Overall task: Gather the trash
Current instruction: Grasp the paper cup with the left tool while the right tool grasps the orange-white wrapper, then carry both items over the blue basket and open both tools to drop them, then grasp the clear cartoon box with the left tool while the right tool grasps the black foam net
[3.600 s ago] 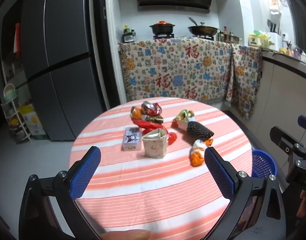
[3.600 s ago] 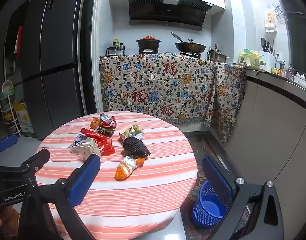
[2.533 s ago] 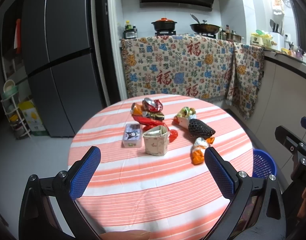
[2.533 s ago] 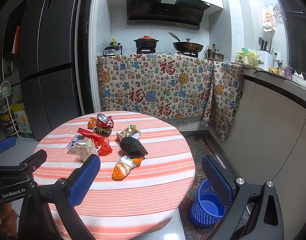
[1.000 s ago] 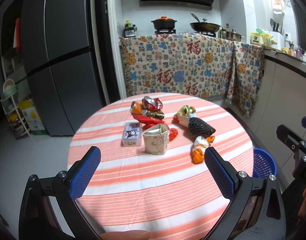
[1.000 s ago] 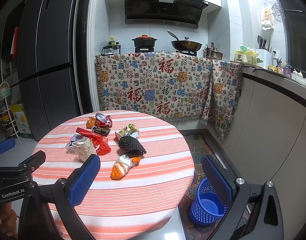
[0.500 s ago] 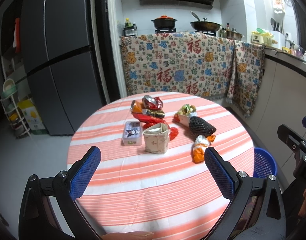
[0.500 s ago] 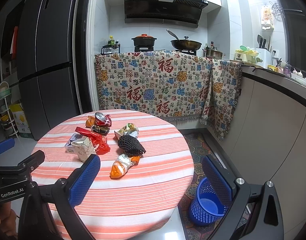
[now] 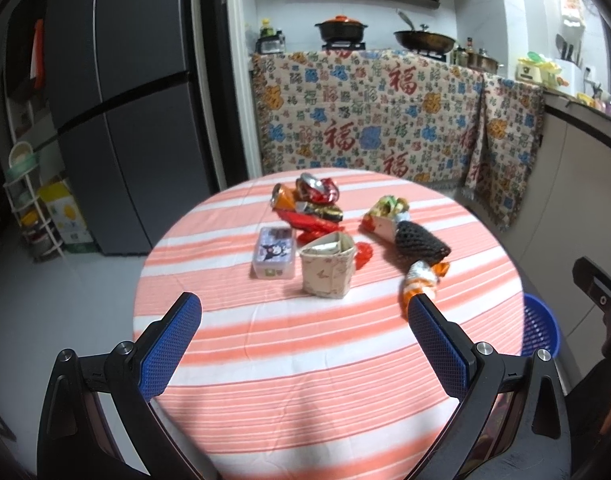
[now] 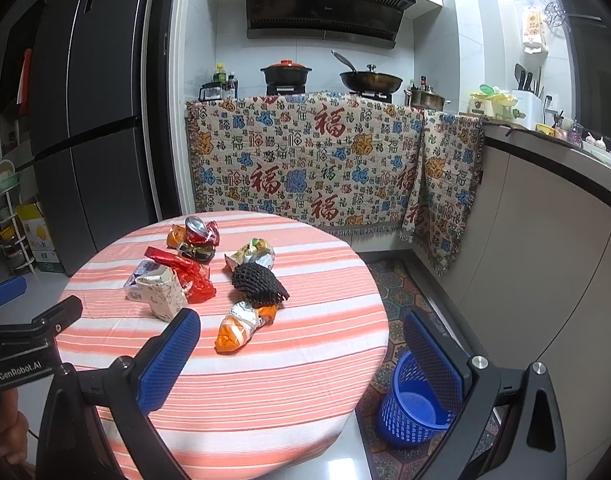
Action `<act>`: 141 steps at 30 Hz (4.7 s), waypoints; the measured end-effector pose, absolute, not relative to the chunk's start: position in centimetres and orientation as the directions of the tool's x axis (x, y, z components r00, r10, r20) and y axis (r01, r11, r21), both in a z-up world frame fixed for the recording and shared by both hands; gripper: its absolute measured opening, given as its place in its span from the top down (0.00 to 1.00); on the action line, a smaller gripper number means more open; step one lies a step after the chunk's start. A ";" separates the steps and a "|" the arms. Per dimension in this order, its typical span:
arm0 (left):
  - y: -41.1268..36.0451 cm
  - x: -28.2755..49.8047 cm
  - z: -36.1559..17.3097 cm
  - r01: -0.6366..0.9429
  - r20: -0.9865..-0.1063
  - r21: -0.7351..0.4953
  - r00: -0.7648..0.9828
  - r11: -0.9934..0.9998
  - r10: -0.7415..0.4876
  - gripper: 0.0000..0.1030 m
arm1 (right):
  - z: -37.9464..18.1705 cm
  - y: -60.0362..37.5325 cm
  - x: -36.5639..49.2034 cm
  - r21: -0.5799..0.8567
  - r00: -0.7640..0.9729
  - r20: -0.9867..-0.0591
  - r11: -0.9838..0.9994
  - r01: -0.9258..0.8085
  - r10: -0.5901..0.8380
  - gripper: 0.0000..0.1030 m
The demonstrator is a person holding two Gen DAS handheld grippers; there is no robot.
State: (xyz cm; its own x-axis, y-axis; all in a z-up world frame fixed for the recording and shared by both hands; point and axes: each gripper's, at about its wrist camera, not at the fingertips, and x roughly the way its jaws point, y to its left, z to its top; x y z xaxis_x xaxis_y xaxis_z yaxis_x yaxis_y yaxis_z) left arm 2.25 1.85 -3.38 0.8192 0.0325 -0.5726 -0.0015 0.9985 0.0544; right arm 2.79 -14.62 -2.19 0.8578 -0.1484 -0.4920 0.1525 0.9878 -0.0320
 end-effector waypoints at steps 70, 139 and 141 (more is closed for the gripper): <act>0.3 19.3 -16.3 0.345 -0.778 0.032 0.598 0.938 -0.194 0.55 | -18.4 -17.6 23.2 -0.014 0.575 -0.818 0.998 -0.060 0.023 0.02; -43.2 17.3 -13.4 0.778 -0.761 -0.068 0.364 0.624 -0.537 0.15 | -19.2 -54.6 10.1 0.279 0.615 -0.777 0.800 0.532 -0.138 0.46; -40.3 16.5 -11.7 0.760 -0.741 -0.075 0.391 0.645 -0.546 0.13 | -17.9 -53.4 9.9 0.227 0.630 -0.754 0.826 0.516 -0.187 0.46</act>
